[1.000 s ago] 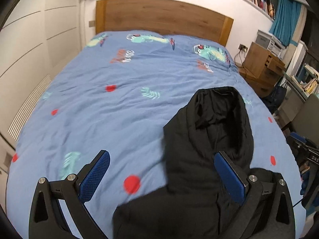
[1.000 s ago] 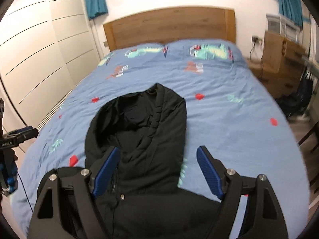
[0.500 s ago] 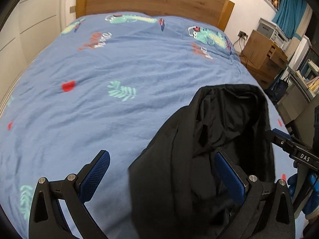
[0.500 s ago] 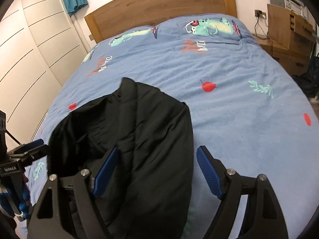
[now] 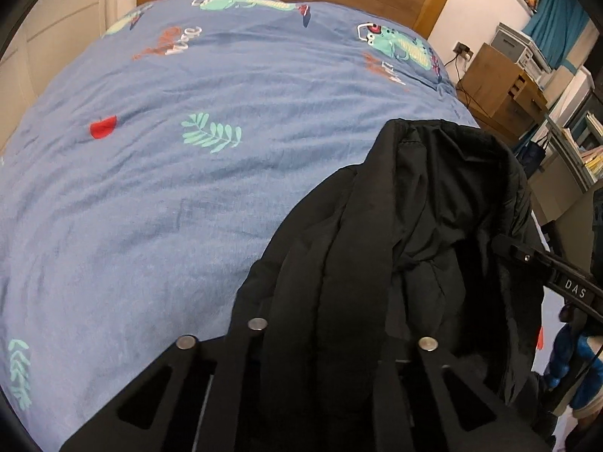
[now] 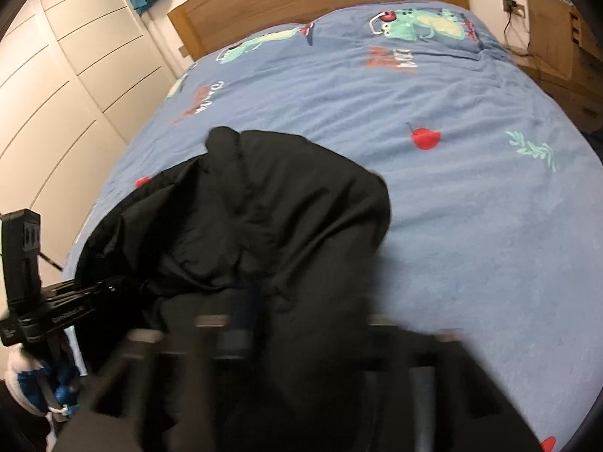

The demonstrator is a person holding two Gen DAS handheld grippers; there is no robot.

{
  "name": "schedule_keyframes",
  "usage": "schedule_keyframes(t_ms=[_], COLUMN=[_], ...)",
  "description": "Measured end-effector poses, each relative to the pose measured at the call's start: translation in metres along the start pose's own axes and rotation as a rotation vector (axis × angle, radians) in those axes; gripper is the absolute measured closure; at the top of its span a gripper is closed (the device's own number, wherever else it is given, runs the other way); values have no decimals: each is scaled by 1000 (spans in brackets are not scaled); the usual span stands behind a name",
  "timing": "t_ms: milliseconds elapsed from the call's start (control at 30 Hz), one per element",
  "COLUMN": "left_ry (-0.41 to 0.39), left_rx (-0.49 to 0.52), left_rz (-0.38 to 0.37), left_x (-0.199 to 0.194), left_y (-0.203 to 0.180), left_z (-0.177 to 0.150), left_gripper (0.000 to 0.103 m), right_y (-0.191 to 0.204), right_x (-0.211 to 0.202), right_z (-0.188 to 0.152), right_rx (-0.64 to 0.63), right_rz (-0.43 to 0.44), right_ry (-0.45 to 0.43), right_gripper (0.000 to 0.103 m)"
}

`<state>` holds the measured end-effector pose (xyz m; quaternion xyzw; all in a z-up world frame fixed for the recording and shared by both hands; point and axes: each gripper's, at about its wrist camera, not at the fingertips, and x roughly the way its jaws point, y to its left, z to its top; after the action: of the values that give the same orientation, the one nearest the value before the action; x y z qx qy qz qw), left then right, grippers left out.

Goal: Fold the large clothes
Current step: 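Grip the hood with both tools and lift it off the bed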

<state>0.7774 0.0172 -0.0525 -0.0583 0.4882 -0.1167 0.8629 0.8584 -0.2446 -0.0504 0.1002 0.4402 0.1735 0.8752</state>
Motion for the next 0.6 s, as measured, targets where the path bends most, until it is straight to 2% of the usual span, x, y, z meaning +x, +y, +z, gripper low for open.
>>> schedule_keyframes(t_ms=[100,300,467,600], left_ry=[-17,-65,-130,-177], left_rx=[6,19,41,62], left_rz=[5,-10,-41,-70], left_x=[-20,-79,-155,-207], left_y=[-4,-10,-17,-22], left_z=[-7,-31,-77,-129], left_gripper=[96,96,96,96], right_y=[12,39,69,94], right_x=[-17,-86,-157,-222], right_z=[-4,-20,-47,-91], right_rx=[-43,-82,-155,-239], right_rz=[-3,24,57,92], right_ry=[-9,-58,-99,-152], right_gripper=[90,91,91,91])
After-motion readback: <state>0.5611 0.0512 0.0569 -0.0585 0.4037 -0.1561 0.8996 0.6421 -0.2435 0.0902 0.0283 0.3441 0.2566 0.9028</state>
